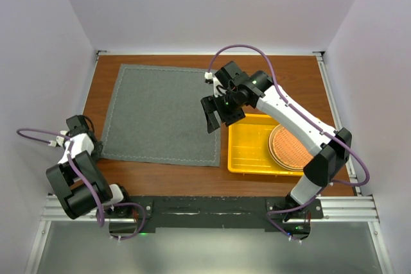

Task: Fold the napkin, place the utensils inside, and roll it up
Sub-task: Fold the napkin

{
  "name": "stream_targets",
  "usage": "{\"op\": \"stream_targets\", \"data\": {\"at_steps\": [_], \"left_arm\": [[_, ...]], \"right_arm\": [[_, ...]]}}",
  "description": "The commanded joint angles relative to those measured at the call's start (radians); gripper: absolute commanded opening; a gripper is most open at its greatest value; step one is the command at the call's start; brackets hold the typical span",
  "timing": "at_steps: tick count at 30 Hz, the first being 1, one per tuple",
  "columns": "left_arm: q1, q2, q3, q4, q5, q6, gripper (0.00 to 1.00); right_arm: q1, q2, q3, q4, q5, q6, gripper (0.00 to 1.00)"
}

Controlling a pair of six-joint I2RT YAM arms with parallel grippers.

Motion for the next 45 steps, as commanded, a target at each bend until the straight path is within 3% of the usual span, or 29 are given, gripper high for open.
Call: {"op": "stream_targets", "data": {"at_steps": [1,11,17,21,25,28,37,45], "left_arm": [[0.010,0.047,-0.040,0.040,-0.042,-0.011,0.23],[0.010,0.015,-0.032,0.062,-0.066,0.047,0.00],[-0.019,-0.089,0.043,-0.006,-0.089,0.106,0.00],[-0.151,-0.152,0.126,-0.026,-0.108,0.112,0.00],[-0.353,-0.157,0.202,0.067,-0.080,0.090,0.00],[-0.483,-0.086,0.279,0.161,-0.053,0.119,0.00],[-0.778,0.360,0.616,0.347,0.065,0.313,0.00],[-0.887,0.630,0.926,0.393,0.116,0.371,0.00]], "right_arm": [[0.000,-0.026,0.033,0.001,0.000,-0.022,0.78],[0.000,-0.041,0.013,0.006,-0.006,-0.034,0.78],[-0.002,-0.046,0.020,0.012,-0.007,-0.026,0.78],[0.000,-0.038,0.066,-0.021,0.029,-0.020,0.78],[-0.009,-0.026,0.143,-0.086,0.139,-0.014,0.78],[-0.041,-0.040,0.187,-0.098,0.174,0.012,0.78],[-0.150,-0.021,0.319,-0.112,0.194,0.008,0.78],[-0.275,-0.029,0.303,-0.118,0.174,0.008,0.78]]}}
